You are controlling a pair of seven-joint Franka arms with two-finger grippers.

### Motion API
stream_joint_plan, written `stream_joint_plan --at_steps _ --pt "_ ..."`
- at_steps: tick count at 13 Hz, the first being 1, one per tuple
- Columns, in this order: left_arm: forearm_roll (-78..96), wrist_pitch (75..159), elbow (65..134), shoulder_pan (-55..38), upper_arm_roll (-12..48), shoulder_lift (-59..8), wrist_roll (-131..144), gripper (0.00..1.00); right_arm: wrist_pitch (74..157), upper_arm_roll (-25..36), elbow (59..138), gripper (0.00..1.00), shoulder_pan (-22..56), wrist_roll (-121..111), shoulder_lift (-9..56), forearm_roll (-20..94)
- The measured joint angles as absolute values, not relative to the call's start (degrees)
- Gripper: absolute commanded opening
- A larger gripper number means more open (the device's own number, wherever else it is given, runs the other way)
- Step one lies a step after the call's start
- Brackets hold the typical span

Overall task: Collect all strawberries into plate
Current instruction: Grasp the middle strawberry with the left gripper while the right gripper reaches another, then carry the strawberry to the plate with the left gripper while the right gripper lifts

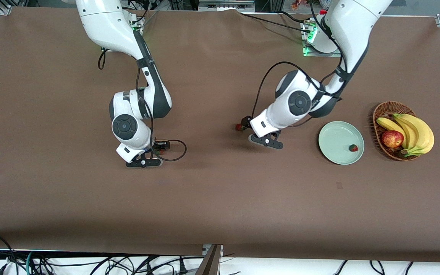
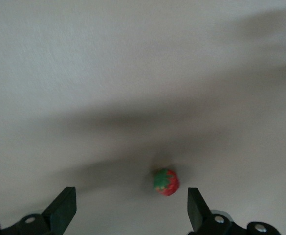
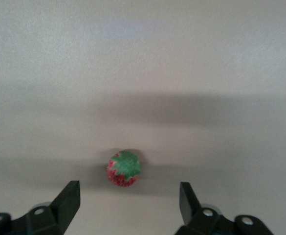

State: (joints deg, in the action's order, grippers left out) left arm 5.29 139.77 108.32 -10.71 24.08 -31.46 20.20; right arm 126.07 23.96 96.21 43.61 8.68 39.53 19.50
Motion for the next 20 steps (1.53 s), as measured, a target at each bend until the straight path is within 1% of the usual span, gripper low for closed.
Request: stream_joint_plan --at_steps 1,2,4,5,7,8,9,10,11,12,13,14,15,17,18,20 --pt "3.8 140.5 108.7 -12.3 24.0 -31.7 25.4 1.0 126.1 23.8 96.4 0.75 43.6 8.6 39.7 20.7" --pt "1.0 141.2 108.9 -13.8 23.9 -32.1 30.6 1.0 126.5 23.7 96.6 0.75 43.6 8.6 40.1 21.4" --pt "-5.5 142.2 109.1 -15.5 23.8 -33.3 40.2 1.0 127.9 23.7 96.7 0.69 43.7 8.6 40.9 21.8" --pt "-7.9 143.0 109.1 -16.2 23.8 -34.0 44.5 1.0 128.5 23.7 96.7 0.64 43.7 8.6 41.3 21.9" --pt "-13.2 145.4 109.2 -17.7 23.8 -35.7 52.2 1.0 129.3 23.6 96.7 0.46 43.7 8.6 41.9 21.9" --pt "-15.5 146.4 109.2 -18.1 23.7 -36.4 54.2 1.0 129.4 23.6 96.7 0.4 43.7 8.6 41.9 21.9" --pt "-17.2 147.1 109.2 -18.2 23.6 -36.9 55.2 0.98 129.4 23.5 96.7 0.32 43.7 8.6 41.9 21.9" --pt "-18.2 147.6 109.2 -18.2 23.5 -37.4 55.6 0.93 129.5 23.5 96.7 0.29 43.7 8.6 41.9 21.9" --pt "-18.4 147.8 109.2 -18.2 23.3 -37.7 55.7 0.9 129.5 23.5 96.7 0.27 43.7 8.6 41.9 22.0" --pt "-18.4 147.9 109.2 -18.2 23.3 -37.9 55.7 0.82 129.5 23.5 96.7 0.27 43.7 8.6 41.8 22.0" --pt "-18.5 147.9 109.2 -18.2 23.3 -38.0 55.7 0.69 129.5 23.5 96.7 0.27 43.7 8.6 41.8 22.0" --pt "-18.5 147.9 109.2 -18.2 23.3 -38.1 55.7 0.52 129.5 23.5 96.7 0.27 43.7 8.6 41.8 22.0" --pt "-18.5 148.0 109.2 -18.2 23.3 -38.1 55.7 0.39 129.5 23.5 96.7 0.27 43.7 8.6 41.8 22.0" --pt "-18.5 148.1 109.2 -18.2 23.3 -38.1 55.7 0.17 129.3 23.5 96.6 0.27 43.7 8.6 41.7 22.0" --pt "-18.5 148.1 109.2 -18.2 23.3 -38.1 55.7 0.08 128.7 23.6 96.5 0.27 43.7 8.6 41.5 22.0" --pt "-18.5 148.1 109.0 -18.2 23.3 -38.0 55.7 0.08 125.1 23.9 94.9 0.27 43.6 8.6 40.6 22.1"
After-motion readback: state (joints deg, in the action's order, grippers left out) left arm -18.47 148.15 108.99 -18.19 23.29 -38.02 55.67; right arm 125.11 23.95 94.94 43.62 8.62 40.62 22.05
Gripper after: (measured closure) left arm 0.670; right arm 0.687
